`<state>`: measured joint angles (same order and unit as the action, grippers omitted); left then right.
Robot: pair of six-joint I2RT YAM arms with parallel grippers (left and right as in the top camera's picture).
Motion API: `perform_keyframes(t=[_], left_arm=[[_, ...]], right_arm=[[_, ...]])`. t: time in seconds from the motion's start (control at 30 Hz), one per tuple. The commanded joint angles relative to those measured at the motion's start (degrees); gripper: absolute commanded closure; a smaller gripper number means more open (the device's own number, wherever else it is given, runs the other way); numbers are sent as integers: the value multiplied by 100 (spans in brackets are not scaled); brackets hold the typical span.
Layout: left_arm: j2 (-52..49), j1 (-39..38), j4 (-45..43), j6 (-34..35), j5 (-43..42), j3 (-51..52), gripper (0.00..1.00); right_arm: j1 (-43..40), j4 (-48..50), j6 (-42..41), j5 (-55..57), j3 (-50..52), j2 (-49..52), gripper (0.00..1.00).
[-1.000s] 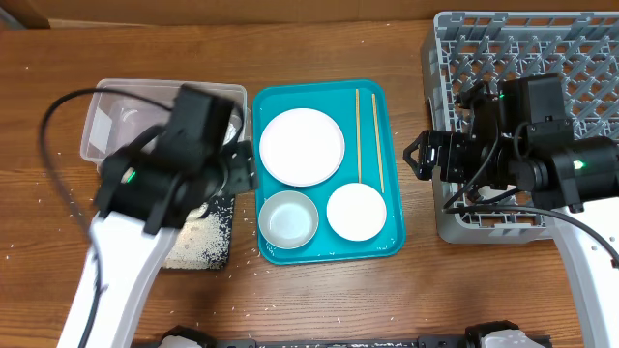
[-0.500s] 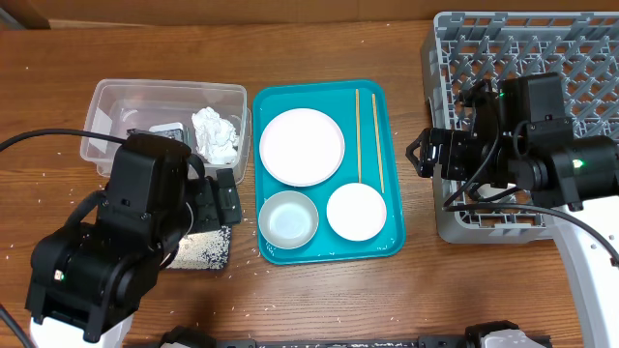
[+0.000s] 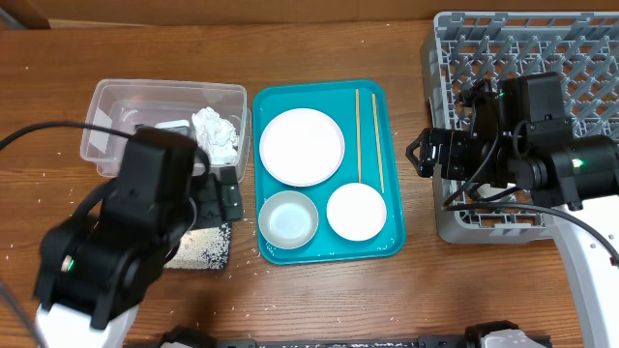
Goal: Sort waste into correct bins and load items into the dishwasher
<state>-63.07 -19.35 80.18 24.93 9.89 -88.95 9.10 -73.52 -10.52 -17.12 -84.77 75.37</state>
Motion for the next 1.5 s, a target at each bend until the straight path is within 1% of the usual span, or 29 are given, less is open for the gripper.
perform_keyframes(t=[0.0,0.07,0.17,0.27,0.3,0.33,0.5,0.67,0.77,0.9,0.97,1.03,1.1,1.17,1.47], left_arm=[[831,286,-721,-446,236,422,0],[1272,496,-1480,-876,-96,951,0],[1963,872,-2675,-1646,-828,1961,0],[2597,1115,-3595,-2146,-1351,2944,0],[2837,1156,-3901,-2271,-1488,3303,0],[3309,1174,-4472,-2393,-1663,3978,0],[4472,1174,-5600,-2365,-1773,5469,0],[5670,1174,-6122,-2367,-1851,6714,0],[6279,1174,-6216,-2365,-1853,7318,0],[6258,1172,-6784,-2358,-1895,7888,0],[6290,1169,-7342,-2365,-1893,8293,0],[6290,1174,-7617,-2365,-1891,8577,0],[6290,1182,-7576,-2365,-1845,8859,0],[6288,1185,-7729,-2367,-1781,8865,0],[6275,1185,-7646,-2367,-1781,8867,0]], right_arm=[[11,22,-35,59,-107,2,0],[11,22,-35,59,-107,2,0],[11,22,-33,59,-107,2,0],[11,22,-35,59,-107,2,0],[11,22,-35,59,-107,2,0],[11,22,-33,59,-107,2,0],[11,22,-33,59,-107,2,0],[11,22,-33,59,-107,2,0],[11,22,-33,59,-107,2,0],[11,22,-35,59,-107,2,0],[11,22,-35,59,-107,2,0],[11,22,-33,59,-107,2,0],[11,22,-35,59,-107,2,0],[11,22,-35,59,-107,2,0],[11,22,-33,59,-107,2,0]])
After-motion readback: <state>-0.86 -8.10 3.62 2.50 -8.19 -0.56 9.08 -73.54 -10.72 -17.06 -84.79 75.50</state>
